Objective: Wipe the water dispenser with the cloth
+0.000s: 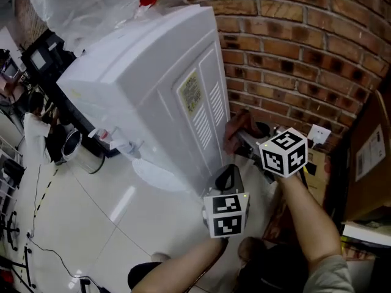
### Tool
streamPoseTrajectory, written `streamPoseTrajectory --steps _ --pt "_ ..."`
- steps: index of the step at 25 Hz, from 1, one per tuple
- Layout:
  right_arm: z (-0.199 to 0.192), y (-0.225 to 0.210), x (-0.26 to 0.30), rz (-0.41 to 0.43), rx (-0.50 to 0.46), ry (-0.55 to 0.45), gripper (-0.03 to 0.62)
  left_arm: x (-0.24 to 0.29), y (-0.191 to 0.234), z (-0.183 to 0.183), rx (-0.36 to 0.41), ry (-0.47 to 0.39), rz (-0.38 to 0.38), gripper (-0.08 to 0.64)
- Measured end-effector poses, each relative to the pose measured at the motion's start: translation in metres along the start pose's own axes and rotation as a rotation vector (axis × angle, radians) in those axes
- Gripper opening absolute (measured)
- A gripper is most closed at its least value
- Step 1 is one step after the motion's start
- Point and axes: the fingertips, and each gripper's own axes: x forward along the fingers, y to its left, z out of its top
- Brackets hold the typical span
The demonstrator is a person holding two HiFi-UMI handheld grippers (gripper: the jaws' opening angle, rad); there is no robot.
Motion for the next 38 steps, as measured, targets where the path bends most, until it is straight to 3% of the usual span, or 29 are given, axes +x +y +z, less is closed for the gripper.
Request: streamPoseTrajectory --steps 3,7,11,14,23,38 --pt "0.105 0.004 -0.029 -0.053 -0.096 -0.177 0.100 -0.020 -0.003 0.067 0.015 -0.102 0.005 0.000" --pt "0.214 0.001 -0.044 -0.124 -0.214 -0.296 0.100 -0.044 0.002 0.163 0.039 -0.248 0.033 0.000" --pt "0.285 -0.005 -0.034 -0.171 -0.281 -0.342 0.100 -0.070 0.000 0.236 0.081 -0.357 0.043 0.000" --pt "0.306 -0.013 -0.013 -0.196 -0.318 -0.318 0.100 -0.086 -0.002 0.263 0.112 -0.412 0.042 0.000" --pt "0.274 -0.033 0.016 -0.236 -0.299 -0.243 0.098 -0.068 0.009 0.225 0.112 -0.326 0.054 0.000" --pt "0.085 -0.058 0.040 -0.194 -0.154 -0.011 0.095 -0.020 -0.011 0.104 0.041 -0.131 -0.010 0.000"
